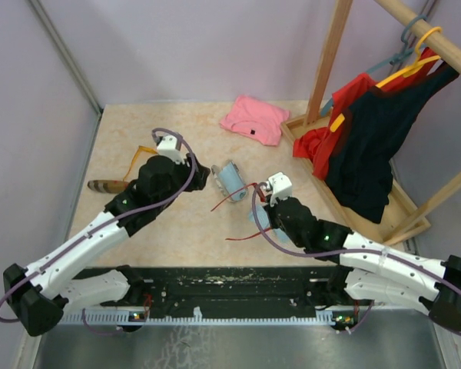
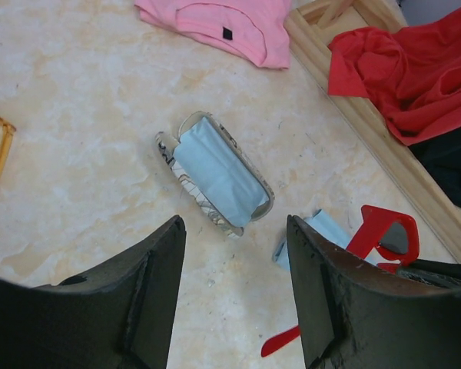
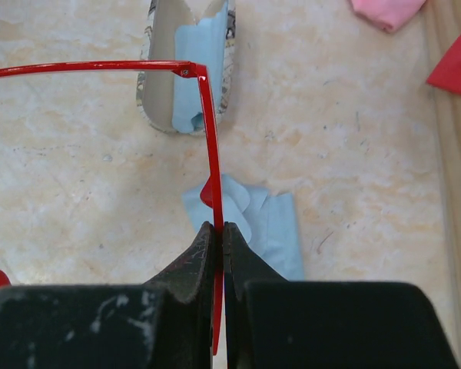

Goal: Organize the sunglasses
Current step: Fold the sunglasses.

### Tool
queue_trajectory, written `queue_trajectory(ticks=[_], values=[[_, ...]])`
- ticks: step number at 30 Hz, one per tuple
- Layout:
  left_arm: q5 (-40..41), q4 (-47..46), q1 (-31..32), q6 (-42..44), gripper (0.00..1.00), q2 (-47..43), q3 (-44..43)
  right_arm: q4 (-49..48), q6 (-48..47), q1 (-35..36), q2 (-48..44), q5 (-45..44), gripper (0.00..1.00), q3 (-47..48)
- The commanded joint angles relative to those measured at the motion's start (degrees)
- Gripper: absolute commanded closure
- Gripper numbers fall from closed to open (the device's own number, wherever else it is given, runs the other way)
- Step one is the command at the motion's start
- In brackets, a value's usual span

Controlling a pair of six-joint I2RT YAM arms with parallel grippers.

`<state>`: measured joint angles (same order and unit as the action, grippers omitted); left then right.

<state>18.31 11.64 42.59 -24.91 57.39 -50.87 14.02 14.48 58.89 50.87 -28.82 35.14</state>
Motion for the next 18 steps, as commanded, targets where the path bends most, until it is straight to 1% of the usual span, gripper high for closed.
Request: queue_trajectory(ticks=[1,4,10,18], values=[[-2.79,3.73,-0.4,0.28,0.39,4.54,-4.68,-17.01,-14.77,0.6,-2.22,-3.47,1.0,-1.67],[-3.78,4.66,-0.4,-0.23,0.41,7.19,-6.34,-21.94,-18.04,0.54,-2.31,-3.56,1.0,-2.25],[-5.92,4.56,-0.4,-0.39,0.42,10.02,-7.06,-27.73,-23.45,0.55,-0.71,-4.94,1.0,-2.48],[-7.69,4.65,-0.31,-0.23,0.45,13.62,-8.59,-30.21,-25.69,0.57,4.33,-5.94,1.0,0.2]])
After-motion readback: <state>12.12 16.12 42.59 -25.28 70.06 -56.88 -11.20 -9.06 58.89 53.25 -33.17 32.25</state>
